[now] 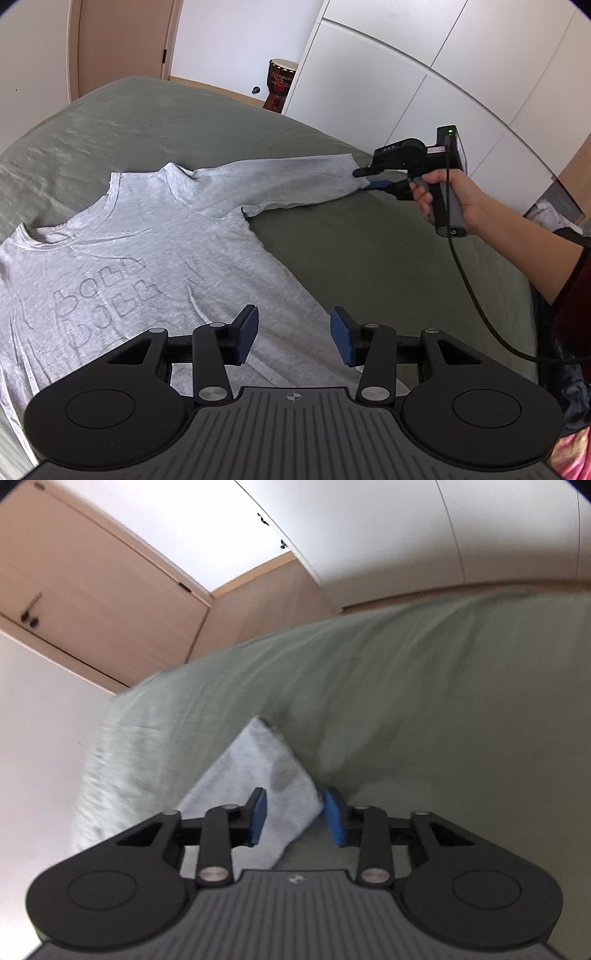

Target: Fold clothes

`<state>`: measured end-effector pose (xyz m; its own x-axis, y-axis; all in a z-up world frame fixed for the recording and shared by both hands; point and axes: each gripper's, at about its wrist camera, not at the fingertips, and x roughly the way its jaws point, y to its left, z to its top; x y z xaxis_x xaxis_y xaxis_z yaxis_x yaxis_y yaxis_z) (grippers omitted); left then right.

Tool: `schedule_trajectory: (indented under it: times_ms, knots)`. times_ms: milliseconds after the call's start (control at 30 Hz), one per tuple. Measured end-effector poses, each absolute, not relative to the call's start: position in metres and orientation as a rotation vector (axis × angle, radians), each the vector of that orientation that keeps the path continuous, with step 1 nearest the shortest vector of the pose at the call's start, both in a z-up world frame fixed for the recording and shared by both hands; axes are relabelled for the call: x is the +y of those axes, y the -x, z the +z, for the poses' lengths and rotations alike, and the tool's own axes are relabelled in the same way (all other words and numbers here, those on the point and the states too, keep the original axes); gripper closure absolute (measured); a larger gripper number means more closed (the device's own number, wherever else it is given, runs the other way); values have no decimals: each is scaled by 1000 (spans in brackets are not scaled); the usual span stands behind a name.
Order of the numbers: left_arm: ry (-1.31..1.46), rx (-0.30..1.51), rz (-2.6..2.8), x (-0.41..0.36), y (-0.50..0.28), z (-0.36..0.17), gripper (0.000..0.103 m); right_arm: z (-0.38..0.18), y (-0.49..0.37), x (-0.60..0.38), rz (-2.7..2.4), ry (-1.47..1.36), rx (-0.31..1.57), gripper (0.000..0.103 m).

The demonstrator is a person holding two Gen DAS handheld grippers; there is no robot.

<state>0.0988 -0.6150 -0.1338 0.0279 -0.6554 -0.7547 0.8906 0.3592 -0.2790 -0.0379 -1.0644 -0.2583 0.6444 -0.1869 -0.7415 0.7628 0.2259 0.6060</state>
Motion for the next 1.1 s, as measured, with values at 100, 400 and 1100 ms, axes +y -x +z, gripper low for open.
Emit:
schedule_trajectory:
  times_ms: [100,400,1100]
  knots:
    - [-308,952,-1224,-616,-96,-132,61,-258,47,-1058,-772,-1196,541,99]
    - [-312,952,-1236,-617,-91,-131,61,-264,85,-1035,-897,-1197,489,99]
    - [-346,975,-1234,-623,-87,-138,61,-242,23,-1071,-663,-795,666,54]
